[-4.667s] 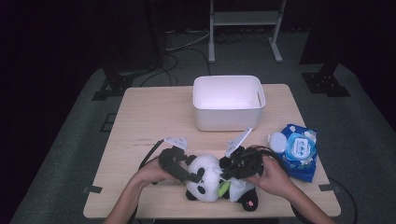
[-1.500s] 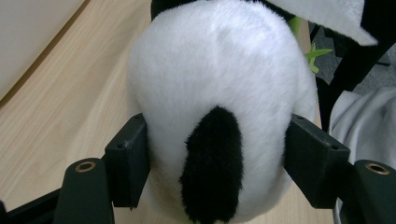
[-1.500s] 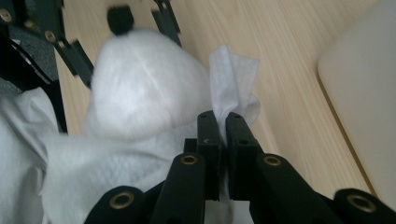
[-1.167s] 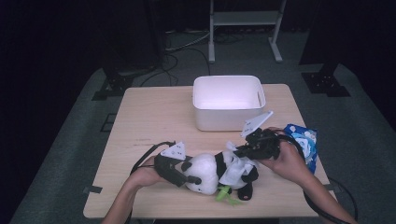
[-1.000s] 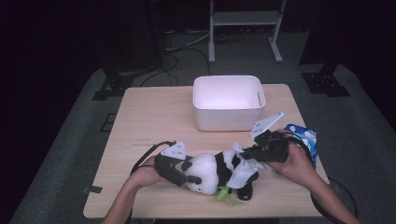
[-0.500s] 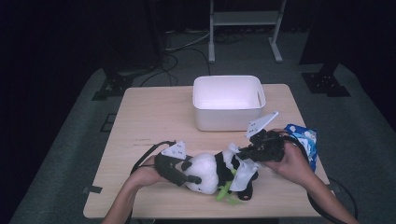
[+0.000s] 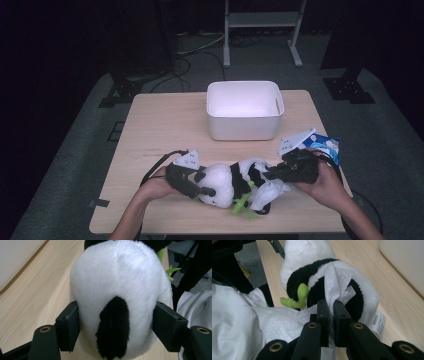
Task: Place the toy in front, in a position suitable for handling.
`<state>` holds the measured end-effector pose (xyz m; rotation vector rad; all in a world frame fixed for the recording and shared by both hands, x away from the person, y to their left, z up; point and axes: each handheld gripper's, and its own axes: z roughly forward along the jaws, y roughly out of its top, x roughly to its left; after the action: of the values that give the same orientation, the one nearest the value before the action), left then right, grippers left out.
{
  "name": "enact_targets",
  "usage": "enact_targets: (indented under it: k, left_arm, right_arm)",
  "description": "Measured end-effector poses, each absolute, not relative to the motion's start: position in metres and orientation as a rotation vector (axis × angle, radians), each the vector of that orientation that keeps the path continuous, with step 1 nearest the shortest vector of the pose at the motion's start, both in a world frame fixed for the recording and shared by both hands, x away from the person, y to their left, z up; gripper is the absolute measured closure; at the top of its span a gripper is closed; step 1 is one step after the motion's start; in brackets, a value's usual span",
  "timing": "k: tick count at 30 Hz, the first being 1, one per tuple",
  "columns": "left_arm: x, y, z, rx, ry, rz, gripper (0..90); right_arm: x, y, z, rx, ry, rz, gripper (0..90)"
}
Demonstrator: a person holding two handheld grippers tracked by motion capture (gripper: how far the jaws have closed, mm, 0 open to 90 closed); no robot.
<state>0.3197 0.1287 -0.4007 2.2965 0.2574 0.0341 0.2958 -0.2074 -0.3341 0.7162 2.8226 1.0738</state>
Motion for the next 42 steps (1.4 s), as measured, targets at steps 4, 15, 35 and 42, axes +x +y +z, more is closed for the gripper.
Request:
enact_targets:
  k: [4, 15, 35, 42]
  left_arm:
    - [0.32, 0.128, -0.4, 2.301, 0.257, 0.033, 28.8]
    - [0.317, 0.121, -0.396, 2.302, 0.251, 0.047, 29.4]
    - [0.314, 0.118, -0.392, 2.303, 0.245, 0.068, 29.9]
    - [0.314, 0.119, -0.391, 2.303, 0.241, 0.086, 30.7]
  right_arm:
    - [0.292, -0.211, -0.336, 0.722, 2.824, 1.075, 84.4]
    - [0.304, -0.181, -0.324, 0.625, 2.862, 1.033, 84.4]
    - [0.333, -0.098, -0.326, 0.457, 2.983, 1.014, 84.7]
    - [0.334, -0.087, -0.323, 0.418, 2.99, 0.998, 84.6]
